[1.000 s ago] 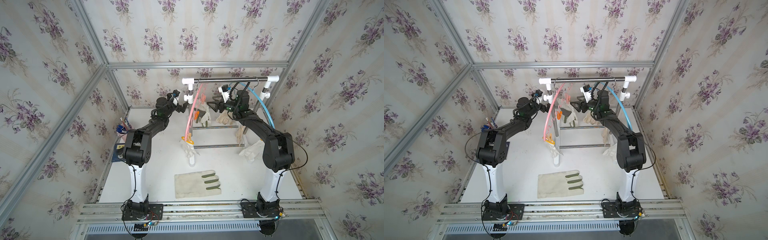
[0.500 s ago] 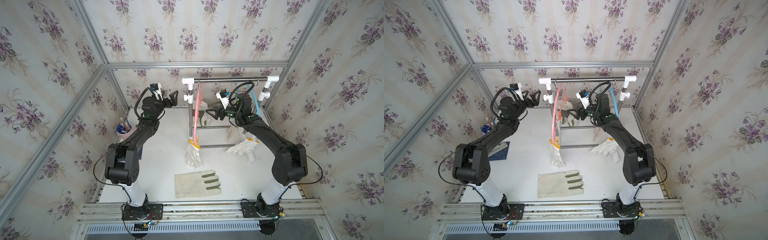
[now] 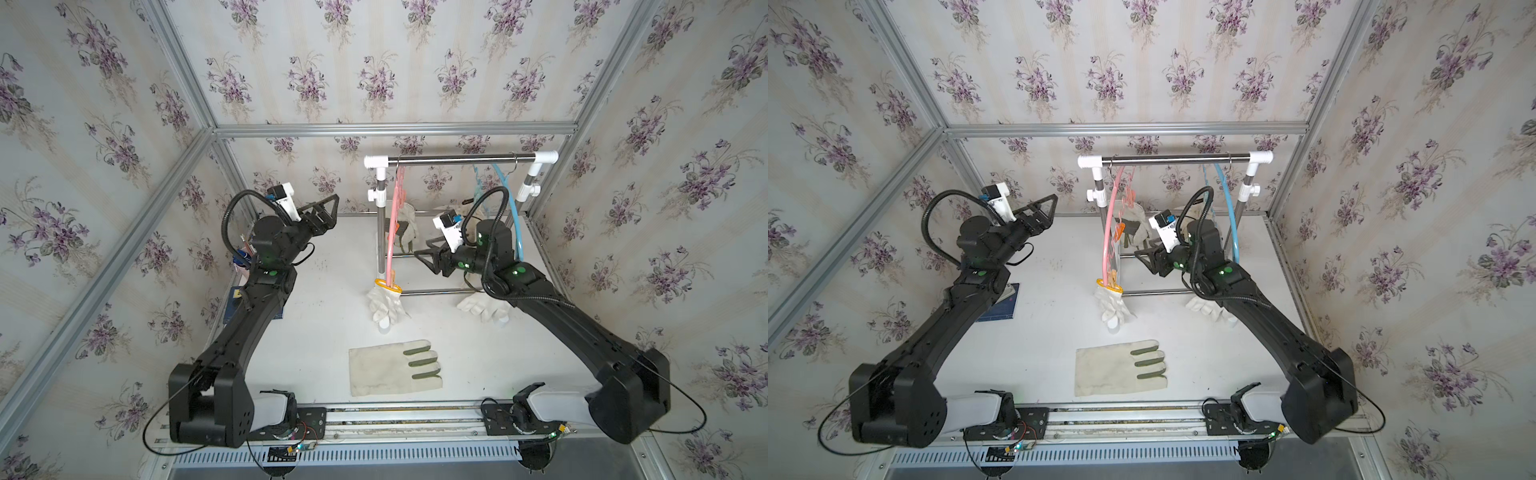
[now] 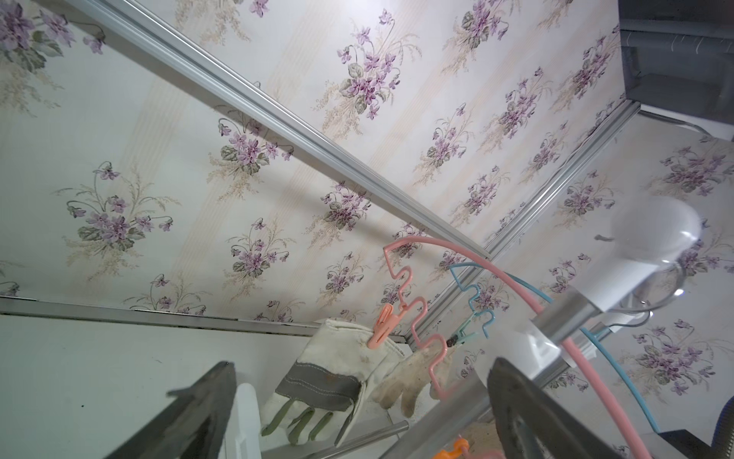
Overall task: Clip the gloves onto a hanger to dry
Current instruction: Pick up the glove from the center of the board.
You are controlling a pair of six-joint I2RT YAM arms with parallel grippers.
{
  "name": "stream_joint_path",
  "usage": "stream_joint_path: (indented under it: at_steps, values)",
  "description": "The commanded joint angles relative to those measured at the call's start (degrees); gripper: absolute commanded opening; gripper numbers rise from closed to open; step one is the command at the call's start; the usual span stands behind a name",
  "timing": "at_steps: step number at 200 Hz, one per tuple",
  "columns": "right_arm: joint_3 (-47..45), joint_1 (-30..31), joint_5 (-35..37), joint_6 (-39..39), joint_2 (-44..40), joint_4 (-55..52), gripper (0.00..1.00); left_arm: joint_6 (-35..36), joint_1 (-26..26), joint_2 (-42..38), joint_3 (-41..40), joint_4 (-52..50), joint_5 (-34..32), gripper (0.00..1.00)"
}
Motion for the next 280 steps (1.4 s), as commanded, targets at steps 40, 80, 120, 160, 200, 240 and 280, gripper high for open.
stream_joint_path:
  at_steps: [40, 80, 120, 160, 200, 240, 280]
  values:
    - [-9.20, 13.67, 11.41, -0.16, -14.82, -11.28, 0.59, 1.56, 0.41, -15.01, -3.62, -16.86, 4.48, 1.00]
    - [-14.76, 20.19, 6.31, -5.18, -19.15, -13.94, 0.57, 1.62, 0.96, -23.68, -8.00, -21.20, 5.32, 1.00]
    - [-14.65, 32.85, 15.15, -10.50, -14.98, -14.55, 0.56, -1.28, 1.12, -33.52, -11.38, -30.29, -2.67, 1.00]
    - [-12.37, 41.65, 19.38, -12.83, -4.74, -11.84, 0.56, 6.88, 1.03, -35.57, -4.26, -46.14, -4.84, 1.00]
    - [-9.77, 44.50, 16.52, -14.09, 7.24, -5.39, 0.57, 5.92, 1.02, -40.73, 0.81, -58.52, -17.62, 1.00]
    - [-3.37, 45.58, 13.94, -17.22, 19.04, -4.20, 0.62, 5.16, 1.03, -41.71, 5.37, -70.60, -25.39, 1.00]
    - [0.40, 47.22, 14.15, -20.97, 27.81, -4.40, 0.70, 4.12, 1.03, -41.20, 6.42, -75.34, -30.46, 1.00]
